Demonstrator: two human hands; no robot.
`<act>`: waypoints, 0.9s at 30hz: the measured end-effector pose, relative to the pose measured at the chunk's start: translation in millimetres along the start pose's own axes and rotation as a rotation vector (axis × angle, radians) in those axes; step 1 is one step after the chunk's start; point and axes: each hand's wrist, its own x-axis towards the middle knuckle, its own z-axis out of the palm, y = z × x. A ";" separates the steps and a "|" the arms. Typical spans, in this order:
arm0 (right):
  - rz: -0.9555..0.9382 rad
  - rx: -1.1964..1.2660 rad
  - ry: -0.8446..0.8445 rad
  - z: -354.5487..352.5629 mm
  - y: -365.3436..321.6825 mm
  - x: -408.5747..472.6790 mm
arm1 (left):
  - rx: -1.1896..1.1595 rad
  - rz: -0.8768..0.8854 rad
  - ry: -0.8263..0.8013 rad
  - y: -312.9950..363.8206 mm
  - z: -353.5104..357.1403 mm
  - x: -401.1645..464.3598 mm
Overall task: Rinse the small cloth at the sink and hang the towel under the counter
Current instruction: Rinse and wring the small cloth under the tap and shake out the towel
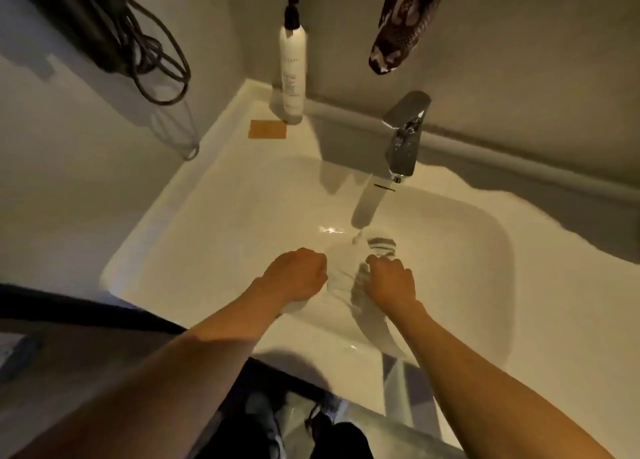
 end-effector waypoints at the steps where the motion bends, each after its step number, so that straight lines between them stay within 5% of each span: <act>1: -0.012 -0.049 -0.013 5.2 -4.5 3.2 | -0.004 -0.022 -0.033 -1.8 5.2 4.6; 5: -0.045 -0.098 0.068 19.6 -10.9 12.8 | -0.002 -0.075 -0.110 -9.5 16.1 16.8; 8: 0.042 0.206 0.150 -1.5 -7.8 12.4 | -0.075 -0.083 -0.116 -19.7 4.9 24.9; 14: 0.036 0.559 0.394 -103.6 -12.5 -33.6 | -0.322 -0.033 -0.091 -22.0 -39.7 36.1; 19: 0.000 0.771 0.618 -202.1 -21.3 -75.5 | -0.590 0.089 -0.245 -2.5 -64.5 38.5; 21: -0.073 0.868 0.648 -234.3 -25.3 -86.6 | -0.856 0.084 -0.224 15.6 -73.6 37.7; 24: -0.140 1.044 0.658 -265.0 -28.6 -90.2 | -1.513 -0.210 -0.149 45.6 -91.2 29.7; 27: -0.131 1.232 0.613 -278.9 -30.0 -80.5 | -1.796 -0.362 -0.173 59.2 -95.9 34.5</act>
